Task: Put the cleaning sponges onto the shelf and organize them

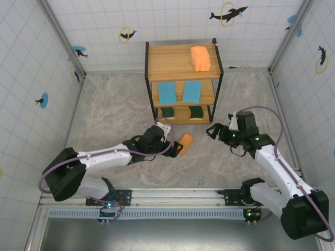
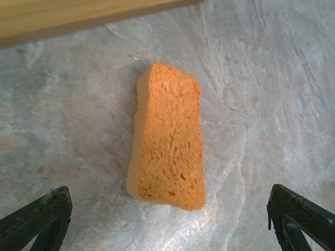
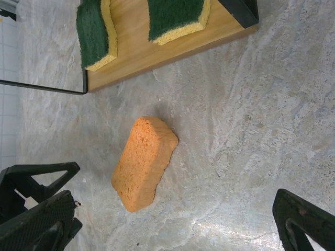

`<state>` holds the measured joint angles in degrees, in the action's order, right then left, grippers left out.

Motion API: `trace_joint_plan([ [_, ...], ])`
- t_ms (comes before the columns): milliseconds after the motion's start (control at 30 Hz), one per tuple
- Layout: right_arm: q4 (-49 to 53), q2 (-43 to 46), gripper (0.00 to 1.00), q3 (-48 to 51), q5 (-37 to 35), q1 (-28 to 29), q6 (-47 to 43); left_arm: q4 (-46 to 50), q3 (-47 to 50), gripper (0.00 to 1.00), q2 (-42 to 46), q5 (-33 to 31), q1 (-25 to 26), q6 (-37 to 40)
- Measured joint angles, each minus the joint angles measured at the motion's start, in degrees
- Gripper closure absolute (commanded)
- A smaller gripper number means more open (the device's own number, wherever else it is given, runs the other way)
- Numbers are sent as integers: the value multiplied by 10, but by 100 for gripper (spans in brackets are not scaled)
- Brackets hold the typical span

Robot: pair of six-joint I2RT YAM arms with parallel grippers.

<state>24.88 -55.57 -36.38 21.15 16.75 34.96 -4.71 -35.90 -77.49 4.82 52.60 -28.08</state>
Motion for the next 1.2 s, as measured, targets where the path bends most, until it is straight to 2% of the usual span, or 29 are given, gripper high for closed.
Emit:
trace_joint_plan([
  [567, 3, 0, 1, 9, 9, -10, 0, -1, -14, 2, -57, -94, 45, 7],
  [967, 3, 0, 1, 20, 16, -26, 0, 3, -56, 2, -111, -146, 103, 39],
  [1200, 3, 2, 1, 25, 19, -28, 0, 12, -67, 3, -149, -168, 108, 52],
])
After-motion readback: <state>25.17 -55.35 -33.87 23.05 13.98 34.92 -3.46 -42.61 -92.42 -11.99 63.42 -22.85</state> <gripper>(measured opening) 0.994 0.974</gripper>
